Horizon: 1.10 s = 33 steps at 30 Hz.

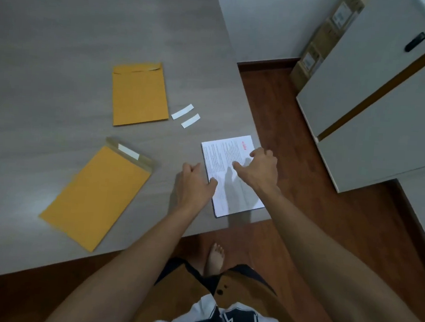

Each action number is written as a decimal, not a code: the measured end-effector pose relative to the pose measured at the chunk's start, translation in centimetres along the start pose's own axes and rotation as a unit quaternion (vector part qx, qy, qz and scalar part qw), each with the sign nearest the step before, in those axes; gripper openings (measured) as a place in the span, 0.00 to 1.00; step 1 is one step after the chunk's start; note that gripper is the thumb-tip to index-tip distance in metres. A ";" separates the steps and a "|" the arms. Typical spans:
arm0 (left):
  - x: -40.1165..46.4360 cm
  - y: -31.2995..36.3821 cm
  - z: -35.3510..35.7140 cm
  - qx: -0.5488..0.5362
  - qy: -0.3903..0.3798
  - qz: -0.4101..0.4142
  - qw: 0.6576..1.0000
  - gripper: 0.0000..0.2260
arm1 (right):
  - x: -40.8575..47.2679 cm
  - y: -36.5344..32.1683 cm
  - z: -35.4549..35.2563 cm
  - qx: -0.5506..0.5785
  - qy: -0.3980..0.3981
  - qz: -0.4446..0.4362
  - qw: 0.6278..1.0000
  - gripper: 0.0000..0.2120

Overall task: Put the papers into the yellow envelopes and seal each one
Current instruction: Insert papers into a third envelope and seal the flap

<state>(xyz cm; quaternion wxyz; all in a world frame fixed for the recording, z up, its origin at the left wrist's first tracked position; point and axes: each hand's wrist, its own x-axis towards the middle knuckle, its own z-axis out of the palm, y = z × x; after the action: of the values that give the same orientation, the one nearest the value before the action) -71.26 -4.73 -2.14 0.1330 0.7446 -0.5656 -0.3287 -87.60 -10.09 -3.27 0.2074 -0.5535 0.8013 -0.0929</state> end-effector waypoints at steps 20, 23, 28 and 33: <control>0.6 3.5 2.4 -0.109 0.099 -0.145 0.978 0.11 | 0.4 3.0 1.2 -0.011 -0.032 -0.035 0.999 0.36; 0.6 3.4 2.8 -0.108 0.116 -0.122 0.980 0.09 | 0.3 3.1 1.2 -0.015 -0.029 -0.038 0.999 0.36; 0.7 3.1 3.4 -0.087 0.120 -0.086 0.985 0.13 | 0.2 3.1 0.9 -0.019 -0.030 -0.047 0.998 0.35; 0.7 3.4 3.6 -0.079 0.123 -0.075 0.986 0.13 | 0.1 3.1 1.0 -0.021 -0.026 -0.051 0.998 0.35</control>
<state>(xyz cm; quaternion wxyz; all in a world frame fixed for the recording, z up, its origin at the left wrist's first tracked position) -76.05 -5.86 -3.18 0.2346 0.8070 -0.4597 -0.2872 -89.85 -8.99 -5.33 0.2113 -0.6002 0.7681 -0.0719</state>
